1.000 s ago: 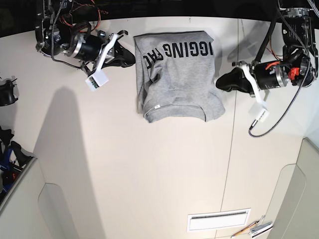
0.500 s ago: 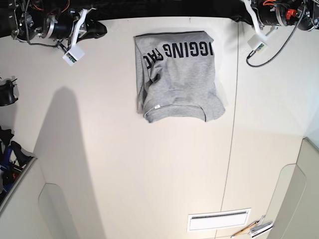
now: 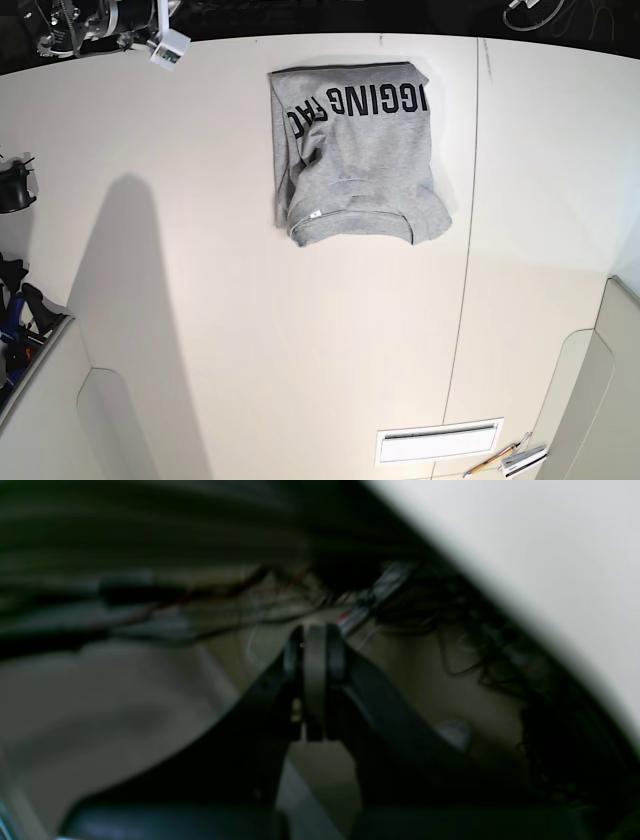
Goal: Fold the T-shirt properly
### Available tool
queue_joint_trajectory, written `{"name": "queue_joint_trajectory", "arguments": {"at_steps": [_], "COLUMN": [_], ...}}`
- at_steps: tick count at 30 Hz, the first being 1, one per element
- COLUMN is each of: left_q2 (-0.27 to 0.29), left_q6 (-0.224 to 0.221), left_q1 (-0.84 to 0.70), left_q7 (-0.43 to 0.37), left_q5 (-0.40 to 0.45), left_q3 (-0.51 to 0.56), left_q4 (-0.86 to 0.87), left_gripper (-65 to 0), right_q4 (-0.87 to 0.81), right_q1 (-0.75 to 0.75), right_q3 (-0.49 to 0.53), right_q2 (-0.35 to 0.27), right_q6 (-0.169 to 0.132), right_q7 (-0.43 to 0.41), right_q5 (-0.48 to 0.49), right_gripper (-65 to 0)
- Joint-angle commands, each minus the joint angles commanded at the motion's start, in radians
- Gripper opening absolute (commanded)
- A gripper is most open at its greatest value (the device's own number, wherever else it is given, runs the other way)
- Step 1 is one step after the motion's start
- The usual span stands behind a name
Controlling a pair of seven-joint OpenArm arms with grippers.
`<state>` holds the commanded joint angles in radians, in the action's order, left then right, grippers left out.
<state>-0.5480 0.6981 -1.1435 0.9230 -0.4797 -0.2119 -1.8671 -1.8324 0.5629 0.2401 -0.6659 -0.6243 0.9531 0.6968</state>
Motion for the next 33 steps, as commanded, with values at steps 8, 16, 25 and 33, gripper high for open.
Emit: {"name": "queue_joint_trajectory", "arguments": {"at_steps": [8, 16, 25, 33], "left_q2": [-0.051, -0.051, -0.137, -0.027], "left_q6": [0.000, 0.000, 0.000, 0.000], "left_q1": [0.038, 0.291, 0.529, 0.665], "left_q7": [-0.291, -0.292, -0.291, -0.379], "left_q5": [0.320, 0.320, 0.413, 0.383], "left_q3": [0.299, 0.490, 0.786, 0.856], "left_q4": [0.367, 0.648, 0.895, 0.998], "left_gripper": [-58.4, -58.4, -58.4, -58.5], "right_q4": [0.014, 0.250, 0.562, 0.778], "right_q1": [0.000, 0.000, -0.027, -0.169], "right_q3": [0.301, 0.402, 0.402, 0.406], "right_q2": [-0.091, -0.093, -0.051, 0.046], "right_q6": [0.017, 0.027, 0.026, 0.026], "right_q7": [-0.048, -0.152, -0.378, -0.397], "right_q5": [-0.193, -0.338, -0.557, -0.558], "right_gripper": [-65.0, -65.0, -65.0, -65.0]}}
